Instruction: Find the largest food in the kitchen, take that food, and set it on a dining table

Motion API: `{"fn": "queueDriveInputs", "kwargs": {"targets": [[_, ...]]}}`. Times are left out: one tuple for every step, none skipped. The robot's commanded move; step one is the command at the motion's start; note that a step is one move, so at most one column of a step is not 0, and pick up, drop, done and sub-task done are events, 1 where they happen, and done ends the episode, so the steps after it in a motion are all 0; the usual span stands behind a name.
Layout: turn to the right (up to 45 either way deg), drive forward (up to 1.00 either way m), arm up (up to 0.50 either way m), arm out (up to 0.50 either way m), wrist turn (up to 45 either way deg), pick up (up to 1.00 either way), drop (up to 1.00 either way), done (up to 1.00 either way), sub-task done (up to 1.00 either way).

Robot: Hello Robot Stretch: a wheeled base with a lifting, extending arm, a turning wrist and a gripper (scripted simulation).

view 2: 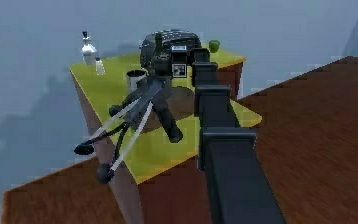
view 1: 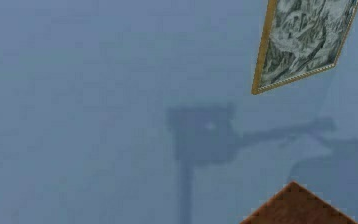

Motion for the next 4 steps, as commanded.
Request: {"fn": "queueDriveInputs", "kwargs": {"targets": [[0.0,0.0,0.0,0.0,45.0,0.0,0.0,0.0,0.0],[0.0,0.0,0.0,0.0,45.0,0.0,0.0,0.0,0.0],[0.0,0.0,0.0,0.0,3.0,0.0,0.0,0.0,0.0],[0.0,0.0,-0.1,0.0,0.0,0.0,0.0,0.0,0.0]]}}
